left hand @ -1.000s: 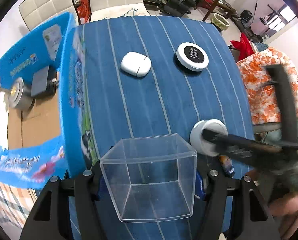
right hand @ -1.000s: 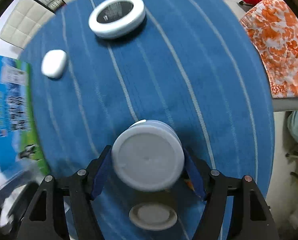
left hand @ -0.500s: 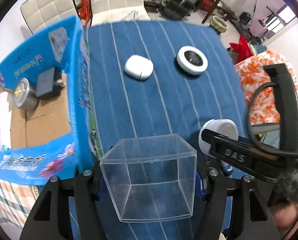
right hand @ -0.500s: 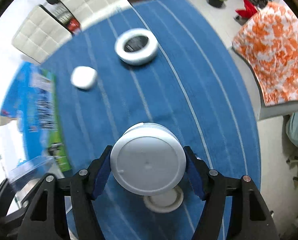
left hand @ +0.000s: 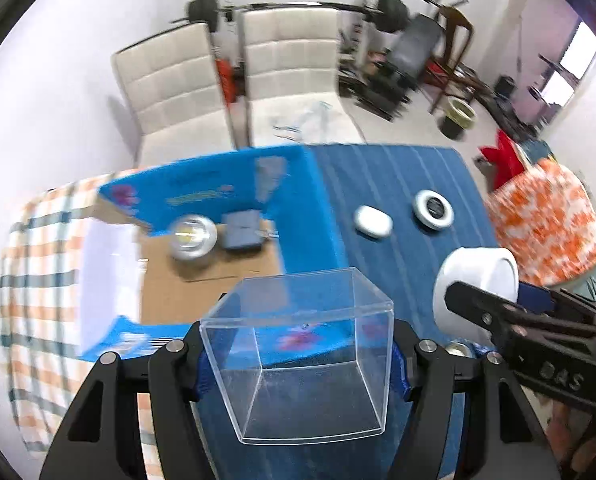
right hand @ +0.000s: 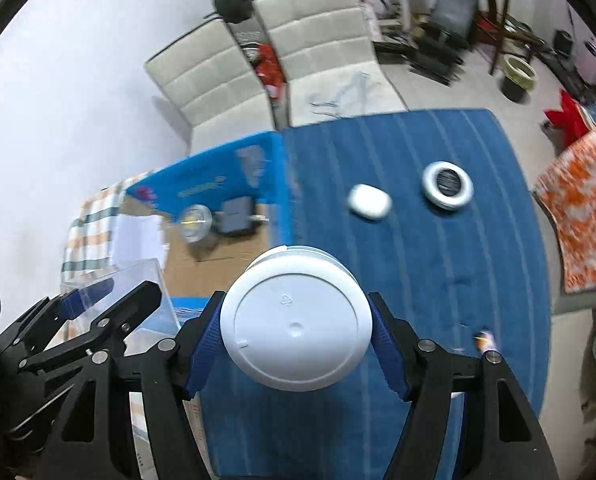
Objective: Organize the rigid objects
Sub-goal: 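Carry the clear cube and white cream jar over the blue box with both tools, then lower and release the cube and cream jar into the box with both tools, then move the right tool to the round lid and grasp it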
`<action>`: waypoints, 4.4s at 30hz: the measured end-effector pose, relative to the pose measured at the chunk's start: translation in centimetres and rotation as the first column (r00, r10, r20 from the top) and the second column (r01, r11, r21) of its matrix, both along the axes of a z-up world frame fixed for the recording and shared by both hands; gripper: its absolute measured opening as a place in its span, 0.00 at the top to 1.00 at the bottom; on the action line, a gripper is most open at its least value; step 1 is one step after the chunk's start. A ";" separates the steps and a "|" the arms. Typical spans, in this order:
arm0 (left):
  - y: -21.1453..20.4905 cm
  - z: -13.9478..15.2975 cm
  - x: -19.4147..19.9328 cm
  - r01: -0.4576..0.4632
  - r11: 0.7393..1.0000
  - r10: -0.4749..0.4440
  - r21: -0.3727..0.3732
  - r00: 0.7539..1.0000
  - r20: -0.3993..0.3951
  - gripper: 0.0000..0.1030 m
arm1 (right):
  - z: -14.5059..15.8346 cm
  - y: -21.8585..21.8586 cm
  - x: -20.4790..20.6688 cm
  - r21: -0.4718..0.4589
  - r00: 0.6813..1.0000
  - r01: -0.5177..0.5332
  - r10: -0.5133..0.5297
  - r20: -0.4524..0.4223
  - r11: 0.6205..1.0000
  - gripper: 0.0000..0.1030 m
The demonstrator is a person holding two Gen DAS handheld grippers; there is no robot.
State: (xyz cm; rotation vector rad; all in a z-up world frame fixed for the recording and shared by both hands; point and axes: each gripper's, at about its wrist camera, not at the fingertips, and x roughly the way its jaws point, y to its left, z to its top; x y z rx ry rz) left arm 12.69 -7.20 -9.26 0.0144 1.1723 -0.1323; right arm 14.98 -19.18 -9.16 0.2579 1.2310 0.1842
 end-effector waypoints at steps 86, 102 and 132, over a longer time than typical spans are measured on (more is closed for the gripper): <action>17.4 -3.2 3.7 -0.169 0.983 0.176 0.076 0.981 -0.086 0.01 | -5.1 13.3 3.2 -0.119 0.983 -0.177 0.168 -0.080 0.977 0.00; 14.0 5.4 -1.7 -0.173 0.985 0.172 0.014 0.984 0.050 0.01 | 3.2 5.5 -2.2 -0.057 0.994 -0.103 0.105 0.037 0.993 0.00; -10.1 -8.2 1.7 0.178 0.938 -0.156 0.298 0.983 -0.097 0.01 | -23.1 -18.0 -7.5 -0.153 0.778 0.443 -0.464 -0.423 0.883 0.34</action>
